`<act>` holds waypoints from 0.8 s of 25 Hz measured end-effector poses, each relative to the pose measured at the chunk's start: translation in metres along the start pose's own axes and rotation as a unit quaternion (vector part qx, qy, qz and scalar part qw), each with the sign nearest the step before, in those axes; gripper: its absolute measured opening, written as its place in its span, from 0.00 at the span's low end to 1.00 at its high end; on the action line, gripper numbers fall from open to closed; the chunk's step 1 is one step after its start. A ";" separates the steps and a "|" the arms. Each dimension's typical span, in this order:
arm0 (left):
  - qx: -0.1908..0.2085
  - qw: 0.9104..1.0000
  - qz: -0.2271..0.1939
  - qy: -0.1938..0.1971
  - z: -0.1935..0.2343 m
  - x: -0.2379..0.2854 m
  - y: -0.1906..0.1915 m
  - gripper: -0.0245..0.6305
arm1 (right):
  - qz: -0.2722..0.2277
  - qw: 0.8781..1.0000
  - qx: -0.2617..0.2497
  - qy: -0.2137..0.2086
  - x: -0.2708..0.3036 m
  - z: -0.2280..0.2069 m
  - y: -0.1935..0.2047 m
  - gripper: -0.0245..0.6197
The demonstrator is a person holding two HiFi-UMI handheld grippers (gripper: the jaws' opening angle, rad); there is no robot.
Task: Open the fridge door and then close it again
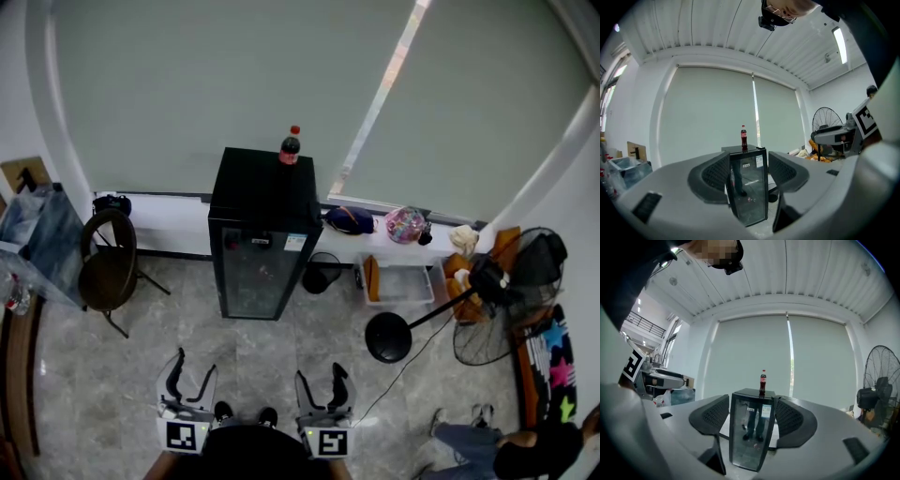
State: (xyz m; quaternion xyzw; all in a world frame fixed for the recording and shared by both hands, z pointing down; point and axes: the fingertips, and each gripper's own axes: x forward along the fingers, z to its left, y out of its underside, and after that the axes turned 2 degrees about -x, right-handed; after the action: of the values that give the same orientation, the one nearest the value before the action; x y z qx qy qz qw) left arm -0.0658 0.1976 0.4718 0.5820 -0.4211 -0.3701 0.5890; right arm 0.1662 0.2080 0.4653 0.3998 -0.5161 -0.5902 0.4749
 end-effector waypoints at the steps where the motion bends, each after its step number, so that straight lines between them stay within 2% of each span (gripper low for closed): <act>1: 0.002 1.000 0.002 0.001 -0.001 0.000 0.001 0.44 | -0.002 1.000 0.002 0.001 0.000 -0.001 0.000 0.51; 6: 0.003 1.000 0.007 -0.002 -0.001 0.002 0.003 0.60 | -0.001 1.000 0.007 0.005 0.000 -0.003 0.000 0.60; 10: -0.009 1.000 0.006 -0.008 0.003 0.000 0.004 0.71 | 0.000 1.000 0.010 0.008 -0.001 -0.002 0.001 0.64; 14: -0.021 1.000 0.004 -0.011 0.011 -0.003 0.005 0.74 | 0.005 1.000 0.009 0.007 0.000 0.003 0.001 0.65; 20: -0.009 1.000 0.007 -0.006 0.021 -0.005 0.005 0.75 | 0.004 1.000 0.013 0.013 0.001 0.011 -0.003 0.66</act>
State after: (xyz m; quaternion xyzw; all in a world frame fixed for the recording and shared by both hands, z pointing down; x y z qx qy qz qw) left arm -0.0878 0.1945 0.4754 0.5715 -0.4252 -0.3733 0.5944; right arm 0.1551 0.2097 0.4643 0.4120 -0.5191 -0.5760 0.4786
